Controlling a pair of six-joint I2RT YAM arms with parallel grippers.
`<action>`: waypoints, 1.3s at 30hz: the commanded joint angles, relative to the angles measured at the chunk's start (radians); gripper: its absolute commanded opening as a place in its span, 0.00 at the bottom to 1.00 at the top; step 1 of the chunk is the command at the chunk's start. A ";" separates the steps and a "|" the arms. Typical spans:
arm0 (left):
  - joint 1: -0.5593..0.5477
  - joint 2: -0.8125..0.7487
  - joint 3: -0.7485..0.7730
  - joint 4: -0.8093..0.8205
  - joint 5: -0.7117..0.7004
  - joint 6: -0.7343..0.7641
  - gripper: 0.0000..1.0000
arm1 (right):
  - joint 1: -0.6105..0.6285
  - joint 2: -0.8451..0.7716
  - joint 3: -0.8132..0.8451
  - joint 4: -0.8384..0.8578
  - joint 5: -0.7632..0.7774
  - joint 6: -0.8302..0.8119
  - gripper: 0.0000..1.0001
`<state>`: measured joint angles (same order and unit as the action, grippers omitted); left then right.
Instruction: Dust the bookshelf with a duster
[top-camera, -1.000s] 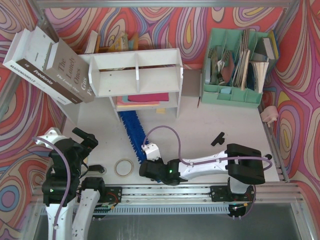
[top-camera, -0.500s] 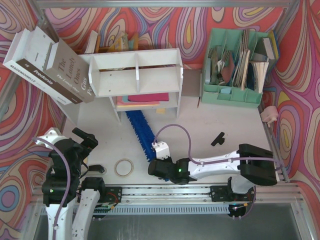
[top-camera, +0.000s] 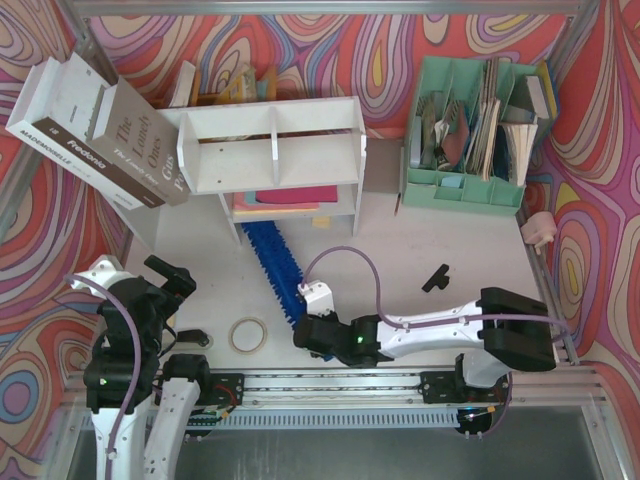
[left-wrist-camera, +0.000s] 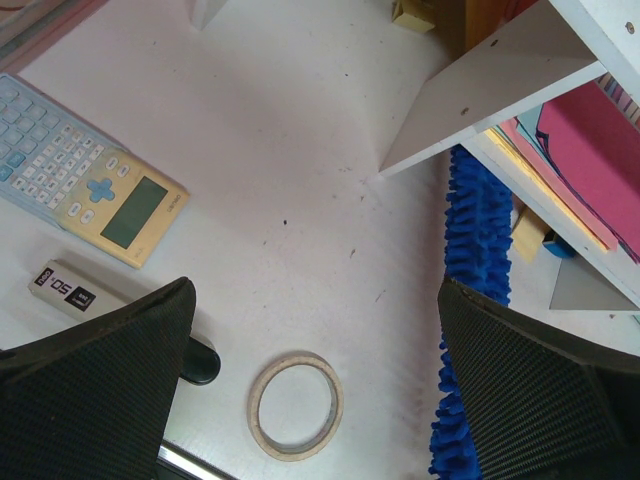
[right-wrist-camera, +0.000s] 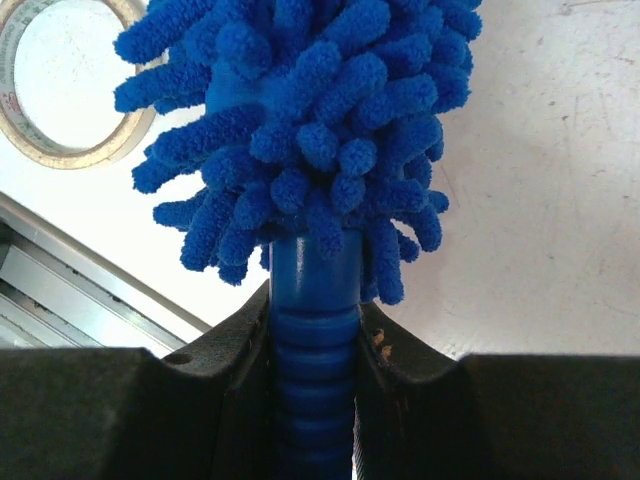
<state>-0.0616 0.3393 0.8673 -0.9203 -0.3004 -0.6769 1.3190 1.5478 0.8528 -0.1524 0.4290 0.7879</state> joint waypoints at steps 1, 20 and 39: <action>0.005 -0.011 -0.016 0.010 -0.015 0.005 0.98 | 0.022 0.022 0.037 0.067 0.002 -0.056 0.00; 0.005 0.000 -0.017 0.012 -0.013 0.006 0.98 | 0.036 0.066 0.031 -0.032 0.021 -0.012 0.00; 0.005 -0.004 -0.014 0.011 -0.014 0.006 0.98 | 0.088 -0.123 -0.005 -0.225 0.240 0.202 0.00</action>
<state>-0.0616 0.3397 0.8673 -0.9203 -0.3004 -0.6765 1.3998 1.4853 0.8669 -0.3115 0.5369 0.8795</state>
